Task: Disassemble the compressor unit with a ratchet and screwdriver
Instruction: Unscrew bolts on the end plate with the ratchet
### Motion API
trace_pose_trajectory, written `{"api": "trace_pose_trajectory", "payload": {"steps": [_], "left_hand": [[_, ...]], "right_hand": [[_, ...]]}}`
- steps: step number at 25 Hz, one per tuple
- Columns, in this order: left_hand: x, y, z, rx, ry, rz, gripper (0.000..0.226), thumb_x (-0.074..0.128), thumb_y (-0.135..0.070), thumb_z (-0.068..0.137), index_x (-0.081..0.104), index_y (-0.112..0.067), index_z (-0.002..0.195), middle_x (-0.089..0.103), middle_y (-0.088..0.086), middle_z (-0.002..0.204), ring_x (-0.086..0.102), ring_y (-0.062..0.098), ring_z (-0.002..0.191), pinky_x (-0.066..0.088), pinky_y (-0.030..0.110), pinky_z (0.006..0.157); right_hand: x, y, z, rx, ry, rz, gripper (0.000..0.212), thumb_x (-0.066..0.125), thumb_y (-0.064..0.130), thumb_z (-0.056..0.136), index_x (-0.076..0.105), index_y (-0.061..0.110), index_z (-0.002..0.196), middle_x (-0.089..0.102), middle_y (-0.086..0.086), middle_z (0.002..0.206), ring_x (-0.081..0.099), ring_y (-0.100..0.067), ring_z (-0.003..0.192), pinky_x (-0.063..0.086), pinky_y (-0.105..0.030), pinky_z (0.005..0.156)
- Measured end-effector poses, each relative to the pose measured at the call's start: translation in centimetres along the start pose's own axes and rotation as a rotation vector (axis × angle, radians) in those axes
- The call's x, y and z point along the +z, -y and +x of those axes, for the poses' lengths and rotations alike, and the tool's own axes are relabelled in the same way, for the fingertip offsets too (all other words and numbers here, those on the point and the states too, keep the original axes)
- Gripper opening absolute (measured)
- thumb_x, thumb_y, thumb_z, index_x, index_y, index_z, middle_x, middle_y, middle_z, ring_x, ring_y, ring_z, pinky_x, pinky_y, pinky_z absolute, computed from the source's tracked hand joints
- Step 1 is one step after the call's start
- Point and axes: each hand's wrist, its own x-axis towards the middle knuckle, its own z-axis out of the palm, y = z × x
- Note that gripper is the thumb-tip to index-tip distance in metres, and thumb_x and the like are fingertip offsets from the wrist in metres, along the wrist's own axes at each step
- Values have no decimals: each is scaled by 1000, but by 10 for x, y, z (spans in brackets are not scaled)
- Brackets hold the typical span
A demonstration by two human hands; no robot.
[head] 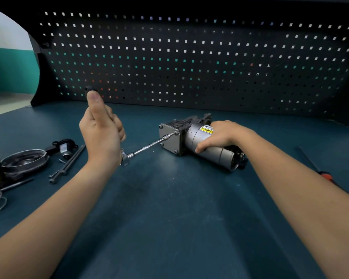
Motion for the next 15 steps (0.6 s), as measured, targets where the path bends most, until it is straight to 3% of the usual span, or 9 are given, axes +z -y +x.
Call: {"api": "trace_pose_trajectory", "payload": {"steps": [15], "left_hand": [[0,6,-3,26,-11,1,47,27,-48,98,27,-18,61,25,-13,38,19,6,34,19,16,38]], "right_hand": [[-1,1,-3,1,-10,0,81,69,68,52,50,19,114,49,1,101,49,-22,91,41,-30,67]]}}
